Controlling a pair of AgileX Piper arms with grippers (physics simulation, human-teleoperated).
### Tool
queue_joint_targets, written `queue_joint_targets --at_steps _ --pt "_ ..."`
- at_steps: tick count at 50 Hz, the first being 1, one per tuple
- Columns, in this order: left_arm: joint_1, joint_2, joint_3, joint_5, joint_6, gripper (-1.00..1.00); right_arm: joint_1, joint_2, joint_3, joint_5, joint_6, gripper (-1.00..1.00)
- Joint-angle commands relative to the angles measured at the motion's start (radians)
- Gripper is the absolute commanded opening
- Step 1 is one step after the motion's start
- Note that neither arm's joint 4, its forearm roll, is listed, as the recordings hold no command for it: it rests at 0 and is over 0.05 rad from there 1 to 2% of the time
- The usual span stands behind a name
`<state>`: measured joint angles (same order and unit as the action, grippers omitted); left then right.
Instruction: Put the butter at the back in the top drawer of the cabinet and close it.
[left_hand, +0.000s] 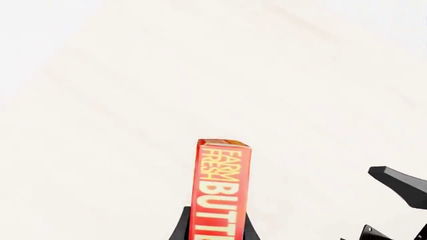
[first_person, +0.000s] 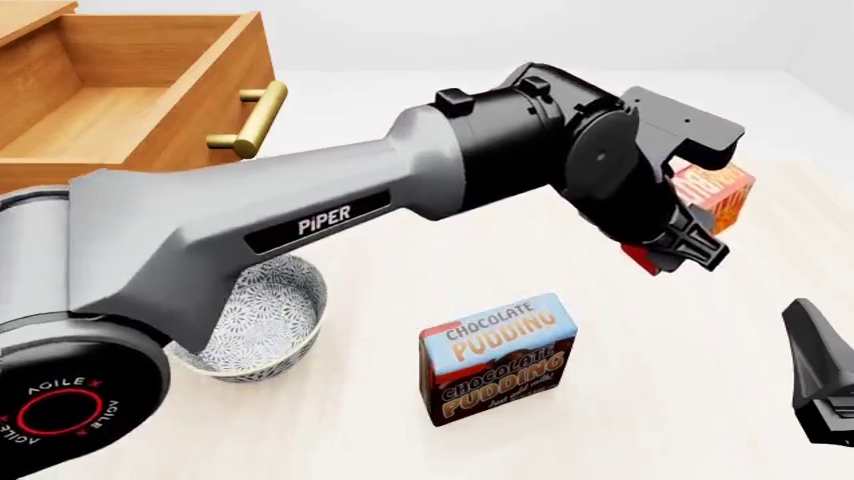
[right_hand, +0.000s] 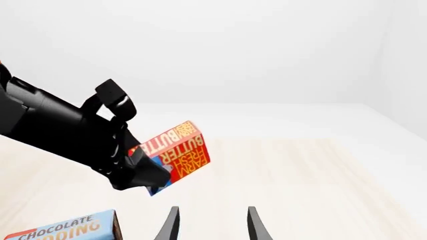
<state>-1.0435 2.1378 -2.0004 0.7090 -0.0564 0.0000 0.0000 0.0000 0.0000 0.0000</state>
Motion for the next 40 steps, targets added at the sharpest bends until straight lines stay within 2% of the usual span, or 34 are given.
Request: queue_joint_targets --at_steps 1,40 --pt "0.012 -0.084 0.012 0.002 0.035 -1.00 0.000 0.000 0.000 0.000 0.000 1.00" --pt "0.137 -0.375 0.231 0.003 0.098 -1.00 0.000 0.000 0.000 0.000 0.000 1.00"
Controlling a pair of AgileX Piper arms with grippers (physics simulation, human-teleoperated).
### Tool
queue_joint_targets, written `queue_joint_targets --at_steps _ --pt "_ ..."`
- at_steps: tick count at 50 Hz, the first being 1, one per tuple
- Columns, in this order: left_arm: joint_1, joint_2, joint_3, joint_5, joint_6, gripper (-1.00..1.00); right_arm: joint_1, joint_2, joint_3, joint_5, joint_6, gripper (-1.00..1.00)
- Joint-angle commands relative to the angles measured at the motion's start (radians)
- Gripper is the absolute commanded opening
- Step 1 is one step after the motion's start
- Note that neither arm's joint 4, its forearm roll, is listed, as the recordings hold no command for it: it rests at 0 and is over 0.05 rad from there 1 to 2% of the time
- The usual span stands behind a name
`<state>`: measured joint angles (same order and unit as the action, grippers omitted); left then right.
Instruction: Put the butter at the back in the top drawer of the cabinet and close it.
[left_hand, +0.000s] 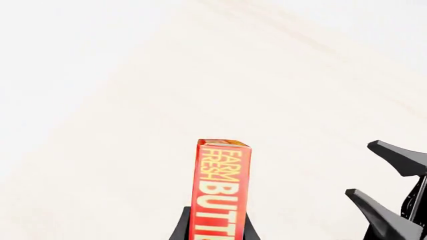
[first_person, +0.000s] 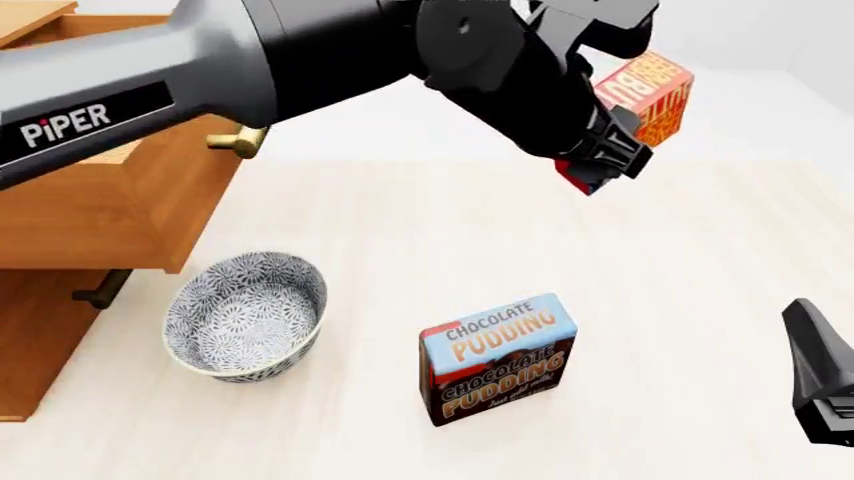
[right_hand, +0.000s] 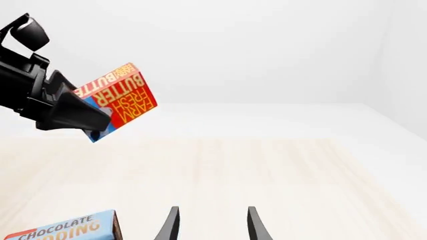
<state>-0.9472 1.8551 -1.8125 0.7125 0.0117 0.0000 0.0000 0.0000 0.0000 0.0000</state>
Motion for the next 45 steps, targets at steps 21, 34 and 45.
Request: queue_joint_targets --at_steps 21,34,45 --pt "0.147 -0.262 0.162 0.008 0.067 -1.00 0.000 0.000 0.000 0.000 0.000 1.00" --pt "0.221 -0.332 0.231 0.019 0.092 -1.00 0.000 0.000 0.000 0.000 0.000 1.00" --pt "0.278 -0.397 0.280 0.028 0.105 -1.00 0.000 0.000 0.000 0.000 0.000 1.00"
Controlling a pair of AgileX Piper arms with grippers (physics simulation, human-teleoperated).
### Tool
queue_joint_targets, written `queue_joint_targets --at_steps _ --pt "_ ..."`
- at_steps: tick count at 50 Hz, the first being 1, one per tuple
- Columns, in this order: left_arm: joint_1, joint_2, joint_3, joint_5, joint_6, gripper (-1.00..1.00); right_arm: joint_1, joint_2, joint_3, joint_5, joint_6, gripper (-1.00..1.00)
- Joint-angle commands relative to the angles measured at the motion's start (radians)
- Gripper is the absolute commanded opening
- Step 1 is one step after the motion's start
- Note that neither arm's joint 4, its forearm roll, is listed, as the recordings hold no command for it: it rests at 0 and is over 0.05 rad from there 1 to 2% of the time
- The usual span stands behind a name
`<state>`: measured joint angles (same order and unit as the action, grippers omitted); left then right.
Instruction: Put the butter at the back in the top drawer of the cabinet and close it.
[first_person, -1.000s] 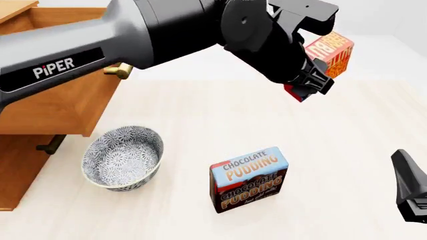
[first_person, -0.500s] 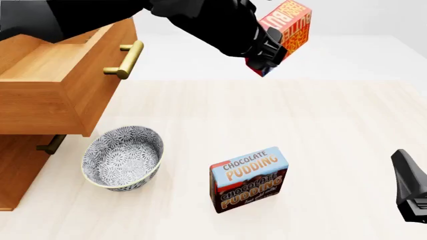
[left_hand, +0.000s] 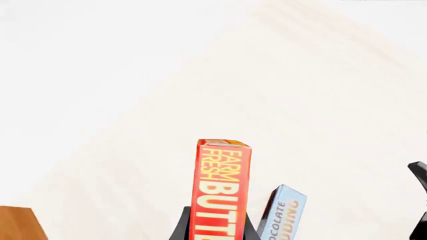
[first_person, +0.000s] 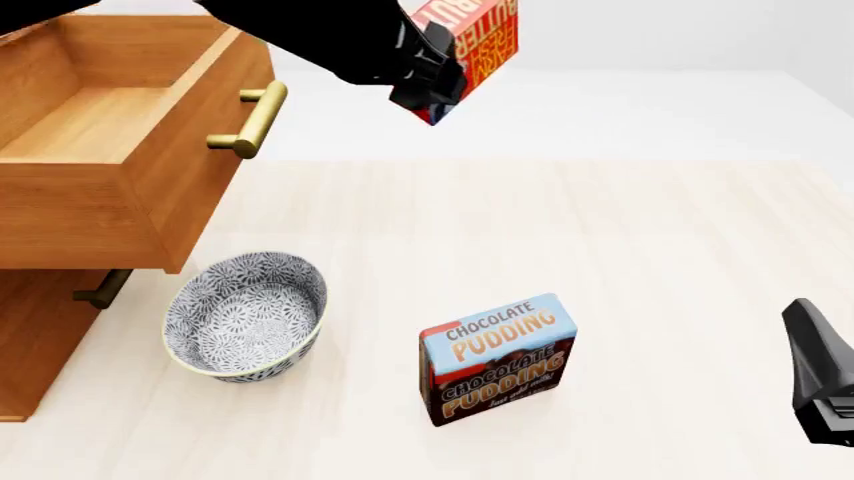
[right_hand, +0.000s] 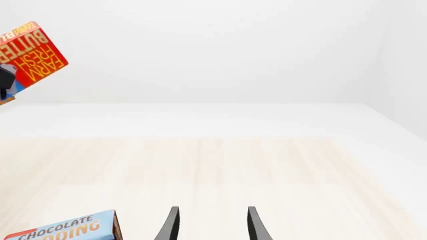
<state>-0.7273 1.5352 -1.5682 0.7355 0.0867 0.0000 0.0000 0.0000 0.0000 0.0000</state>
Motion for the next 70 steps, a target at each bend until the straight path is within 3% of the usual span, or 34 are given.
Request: queue_joint_targets --at_steps 1,12,45,70 --pt "0.065 -0.085 0.039 0.009 0.032 -1.00 0.000 0.000 0.000 0.000 0.000 1.00" --pt "0.137 -0.153 0.062 0.045 0.071 -1.00 0.000 0.000 0.000 0.000 0.000 1.00" --pt "0.289 -0.298 0.152 0.072 0.093 -1.00 0.000 0.000 0.000 0.000 0.000 1.00" --pt "0.435 -0.478 0.195 0.186 0.143 -1.00 0.000 0.000 0.000 0.000 0.000 1.00"
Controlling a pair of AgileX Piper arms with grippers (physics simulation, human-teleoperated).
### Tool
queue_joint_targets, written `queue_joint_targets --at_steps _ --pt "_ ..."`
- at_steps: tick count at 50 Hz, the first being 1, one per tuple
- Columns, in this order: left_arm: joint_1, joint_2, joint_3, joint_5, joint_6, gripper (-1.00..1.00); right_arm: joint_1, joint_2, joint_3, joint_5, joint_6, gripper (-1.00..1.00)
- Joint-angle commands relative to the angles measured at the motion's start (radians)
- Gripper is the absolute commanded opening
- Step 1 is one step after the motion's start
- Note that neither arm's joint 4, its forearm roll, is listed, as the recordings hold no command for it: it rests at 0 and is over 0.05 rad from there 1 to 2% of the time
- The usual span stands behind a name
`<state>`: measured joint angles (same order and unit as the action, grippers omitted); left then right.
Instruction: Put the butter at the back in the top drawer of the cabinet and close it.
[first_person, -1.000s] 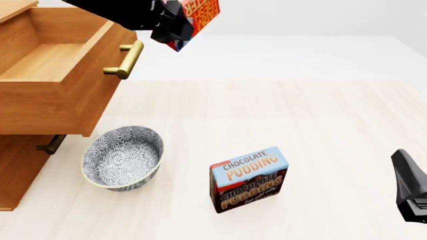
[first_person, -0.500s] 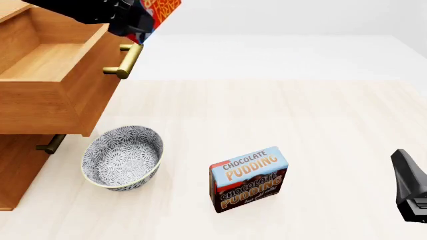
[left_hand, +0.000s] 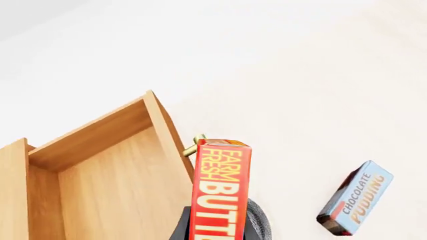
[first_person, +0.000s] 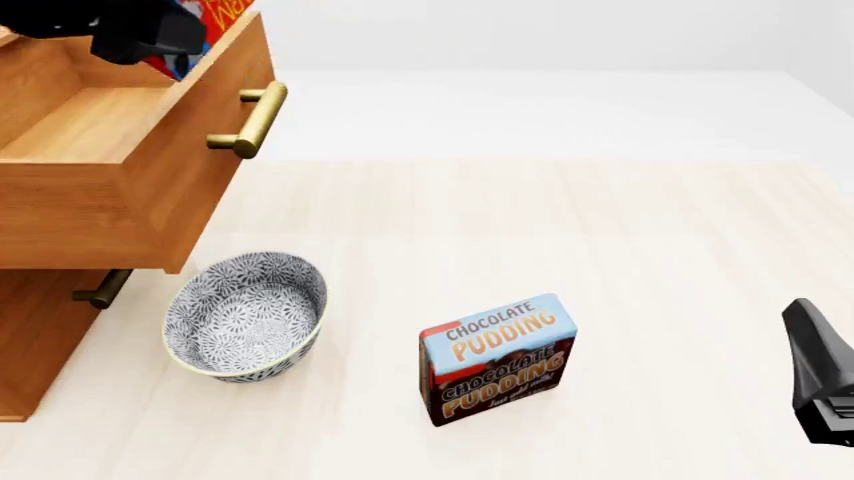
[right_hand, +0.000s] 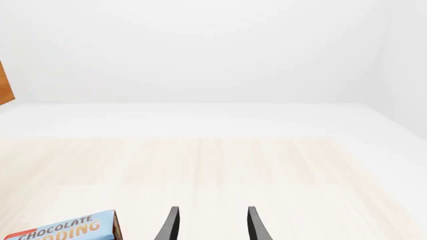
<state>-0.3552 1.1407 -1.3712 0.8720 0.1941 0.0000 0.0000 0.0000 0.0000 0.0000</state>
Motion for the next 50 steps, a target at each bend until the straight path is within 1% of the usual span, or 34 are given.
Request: queue_joint_targets --at_steps 1,2,3,5,9,11,12,14,15,19,32,36,38,47,50 --pt "0.068 -0.086 -0.006 0.055 0.037 -1.00 0.000 0.000 0.000 0.000 0.000 1.00" --pt "0.076 -0.092 -0.008 0.059 0.041 -1.00 0.000 0.000 0.000 0.000 0.000 1.00" --pt "0.098 -0.113 -0.002 0.063 0.062 -1.00 0.000 0.000 0.000 0.000 0.000 1.00" --pt "0.092 -0.100 -0.017 0.076 0.055 -1.00 0.000 0.000 0.000 0.000 0.000 1.00" --pt "0.112 -0.108 -0.026 0.095 0.063 -1.00 0.000 0.000 0.000 0.000 0.000 1.00" --pt "0.129 -0.115 -0.023 0.102 0.067 -1.00 0.000 0.000 0.000 0.000 0.000 1.00" --pt "0.153 -0.124 -0.011 0.108 0.078 -1.00 0.000 0.000 0.000 0.000 0.000 1.00" --pt "0.156 -0.124 -0.008 0.108 0.078 -1.00 0.000 0.000 0.000 0.000 0.000 1.00" --pt "0.176 -0.131 0.001 0.111 0.087 -1.00 0.000 0.000 0.000 0.000 0.000 1.00" --pt "0.206 -0.132 0.002 0.119 0.087 -1.00 0.000 0.000 0.000 0.000 0.000 1.00" --pt "0.269 -0.109 0.018 0.117 0.071 -1.00 0.000 0.000 0.000 0.000 0.000 1.00" --pt "0.279 -0.103 0.016 0.119 0.065 -1.00 0.000 0.000 0.000 0.000 0.000 1.00" --pt "0.277 -0.087 0.014 0.119 0.051 -1.00 0.000 0.000 0.000 0.000 0.000 1.00" --pt "0.305 -0.065 0.030 0.102 0.046 -1.00 0.000 0.000 0.000 0.000 0.000 1.00" --pt "0.303 -0.029 0.024 0.088 0.026 -1.00 0.000 0.000 0.000 0.000 0.000 1.00"
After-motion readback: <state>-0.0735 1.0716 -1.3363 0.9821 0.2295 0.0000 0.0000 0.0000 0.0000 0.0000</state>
